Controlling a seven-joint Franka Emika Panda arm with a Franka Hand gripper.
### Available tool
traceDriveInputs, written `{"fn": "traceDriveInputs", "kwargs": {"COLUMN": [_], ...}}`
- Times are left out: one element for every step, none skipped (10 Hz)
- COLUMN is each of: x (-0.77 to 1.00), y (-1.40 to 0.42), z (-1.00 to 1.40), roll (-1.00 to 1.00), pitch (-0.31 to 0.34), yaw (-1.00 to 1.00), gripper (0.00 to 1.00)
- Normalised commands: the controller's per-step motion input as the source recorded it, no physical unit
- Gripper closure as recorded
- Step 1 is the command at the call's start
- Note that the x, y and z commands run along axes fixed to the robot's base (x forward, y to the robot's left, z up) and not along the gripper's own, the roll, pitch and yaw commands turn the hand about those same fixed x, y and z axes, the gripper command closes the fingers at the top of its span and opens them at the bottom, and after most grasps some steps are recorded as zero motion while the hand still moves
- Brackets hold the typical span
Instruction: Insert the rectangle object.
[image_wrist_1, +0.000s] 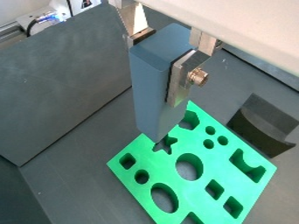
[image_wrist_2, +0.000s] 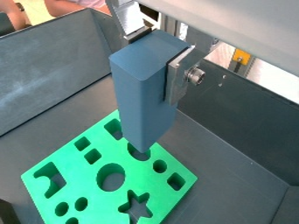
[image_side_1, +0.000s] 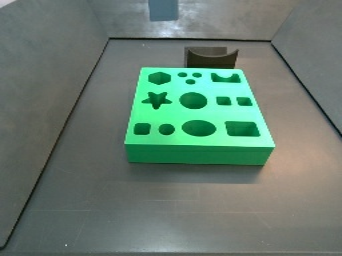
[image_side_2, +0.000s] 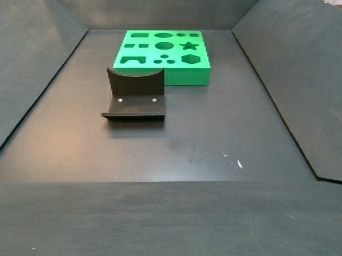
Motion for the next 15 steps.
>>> {"fn": "traceDriveInputs", "kwargs": {"x": [1.0, 1.0, 1.0, 1.0, 1.0, 1.0, 1.0, 1.0, 1.0, 1.0, 0.63, 0.22, 0.0, 0.0, 0.47], "y": [-0.21, -0.21, -0.21, -0.21, -0.21, -0.21, -0.14, -0.09, -0.09, -0.1, -0.2, -0.11, -0.03, 0.0, -0.03], "z": [-0.48, -0.45, -0.43, -0.46, -0.49, -0.49, -0.47, -0.46, -0.46, -0.47, -0.46, -0.41, -0.37, -0.13, 0.0], "roll": [0.06, 0.05, 0.04, 0.05, 0.06, 0.06, 0.01, 0.0, 0.0, 0.0, 0.09, 0.07, 0.09, 0.17, 0.34], "pitch": [-0.033, -0.034, -0.034, -0.043, -0.037, -0.036, -0.027, -0.016, -0.013, -0.013, 0.0, 0.0, 0.053, 0.191, 0.373], "yaw": [-0.11, -0.09, -0.11, -0.1, -0.06, -0.07, -0.01, 0.0, 0.0, 0.0, -0.48, -0.83, -0.94, -0.72, -0.12], "gripper": [1.0, 1.0, 1.0, 1.0, 1.0, 1.0, 1.0, 1.0, 1.0, 1.0, 1.0, 1.0, 1.0, 1.0, 1.0]}}
